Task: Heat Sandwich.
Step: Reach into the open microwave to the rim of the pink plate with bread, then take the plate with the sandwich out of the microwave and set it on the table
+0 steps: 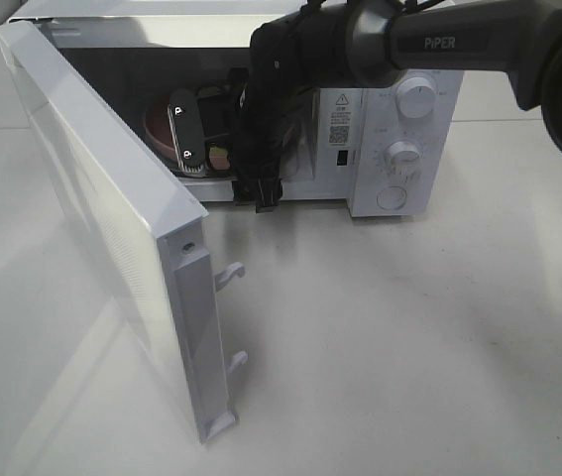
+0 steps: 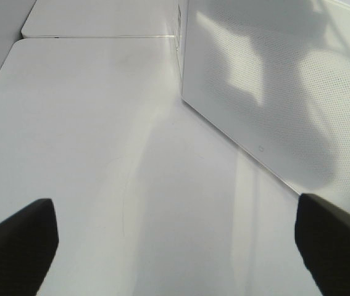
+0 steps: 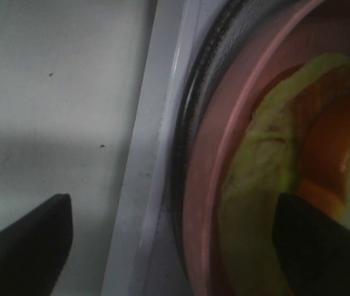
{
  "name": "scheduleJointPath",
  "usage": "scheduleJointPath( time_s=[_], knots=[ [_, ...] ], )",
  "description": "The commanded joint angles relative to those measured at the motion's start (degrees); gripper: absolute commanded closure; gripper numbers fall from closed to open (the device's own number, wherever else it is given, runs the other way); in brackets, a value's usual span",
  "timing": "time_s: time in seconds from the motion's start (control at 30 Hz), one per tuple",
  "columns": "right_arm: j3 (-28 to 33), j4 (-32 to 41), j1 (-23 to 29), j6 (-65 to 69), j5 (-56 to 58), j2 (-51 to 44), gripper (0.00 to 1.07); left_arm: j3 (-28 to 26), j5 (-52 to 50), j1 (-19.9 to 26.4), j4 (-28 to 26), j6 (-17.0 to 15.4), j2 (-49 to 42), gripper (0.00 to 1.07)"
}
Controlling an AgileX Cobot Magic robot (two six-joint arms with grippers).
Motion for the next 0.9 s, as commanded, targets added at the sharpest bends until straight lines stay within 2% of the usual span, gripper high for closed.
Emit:
scheduleJointPath(
  time_s=[0.03, 0.13, 0.17, 0.2, 0.23, 0.27, 0.3, 0.33, 0.37, 0.9],
  knots=[
    [-0.46, 0.69, 0.11, 0.29, 0.86, 0.29, 0.32, 0.17, -0.46, 0.06, 0.23, -0.29, -1.60, 0.08],
    [-0.46, 0.74, 0.11, 0.29, 0.97, 0.34, 0.52, 0.17, -0.46, 0.06, 0.23, -0.29, -1.60, 0.08],
    [-0.46, 0.74, 0.11, 0.29, 0.97, 0.34, 0.52, 0.17, -0.46, 0.06, 0.23, -0.29, -1.60, 0.08],
    [-0.46, 0.86, 0.11, 0.46, 0.97, 0.34, 0.67, 0.17, -0.46, 0.06, 0.23, -0.29, -1.60, 0.08],
    [-0.46, 0.86, 0.11, 0.63, 1.03, 0.34, 0.76, 0.17, -0.46, 0.06, 0.23, -0.29, -1.60, 0.08],
    [-0.46, 0.86, 0.11, 0.80, 1.09, 0.34, 0.84, 0.17, -0.46, 0.06, 0.23, -0.29, -1.60, 0.08],
    [-0.46, 0.86, 0.11, 0.80, 1.09, 0.34, 0.84, 0.17, -0.46, 0.06, 0.23, -0.29, -1.60, 0.08],
    [-0.46, 0.86, 0.11, 1.03, 1.26, 0.34, 1.02, 0.17, -0.46, 0.06, 0.23, -0.29, -1.60, 0.08],
    [-0.46, 0.86, 0.11, 1.26, 1.26, 0.34, 1.07, 0.17, -0.46, 0.06, 0.23, -0.29, -1.60, 0.08],
    [-0.46, 1.15, 0.11, -1.49, 4.01, 0.17, 1.07, 0.17, -0.46, 0.06, 0.23, -0.29, -1.60, 0.08]
  ],
)
